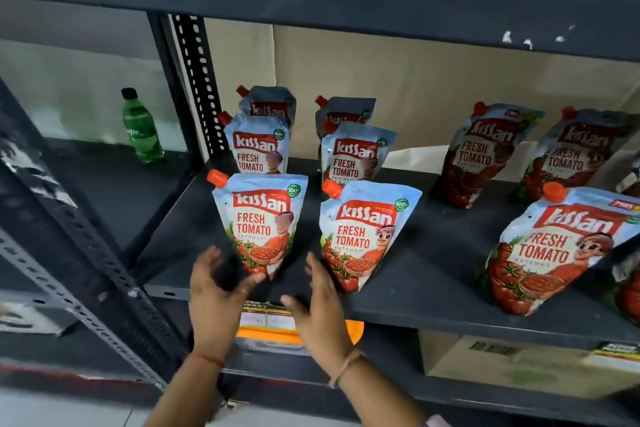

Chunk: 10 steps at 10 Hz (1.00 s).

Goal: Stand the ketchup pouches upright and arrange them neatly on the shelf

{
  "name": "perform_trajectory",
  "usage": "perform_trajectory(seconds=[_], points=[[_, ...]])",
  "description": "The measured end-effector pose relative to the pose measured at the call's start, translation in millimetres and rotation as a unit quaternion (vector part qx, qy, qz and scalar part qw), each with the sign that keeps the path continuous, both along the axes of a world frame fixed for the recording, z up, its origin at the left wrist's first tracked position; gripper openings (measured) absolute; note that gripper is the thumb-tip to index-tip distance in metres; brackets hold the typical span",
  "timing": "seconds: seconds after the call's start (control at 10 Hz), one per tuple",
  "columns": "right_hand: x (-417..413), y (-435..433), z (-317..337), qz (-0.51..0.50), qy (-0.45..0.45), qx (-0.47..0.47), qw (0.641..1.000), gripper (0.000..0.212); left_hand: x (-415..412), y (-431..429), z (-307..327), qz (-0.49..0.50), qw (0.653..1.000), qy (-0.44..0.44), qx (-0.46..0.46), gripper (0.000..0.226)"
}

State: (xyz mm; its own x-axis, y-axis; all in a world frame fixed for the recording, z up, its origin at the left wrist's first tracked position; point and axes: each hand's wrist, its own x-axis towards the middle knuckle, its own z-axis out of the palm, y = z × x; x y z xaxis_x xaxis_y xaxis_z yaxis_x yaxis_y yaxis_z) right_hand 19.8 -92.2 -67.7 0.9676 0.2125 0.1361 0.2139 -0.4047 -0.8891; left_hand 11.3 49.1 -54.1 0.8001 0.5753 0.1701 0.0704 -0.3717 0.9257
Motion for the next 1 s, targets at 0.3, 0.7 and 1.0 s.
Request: perform_trajectory(seconds=[0.3,0.7,1.0], points=[[56.1,32.0,8.4,0.004,0.085,0.013,0.996,0.049,35.6,37.1,2.3,-0.175,0.978,0.112,0.032,0.062],[49.4,45.4,10.0,-0.007,0.025,-0.101,0.995,0.049,38.5,52.5,-0.8,-0.199,0.972,0.100,-0.076,0.066],[-12.4,-6.9,-8.7,0.054,-0.135,-0.128,0.981,0.066,-10.8,13.5,-3.3,-0.002,0.999,0.020,-0.026,0.088]])
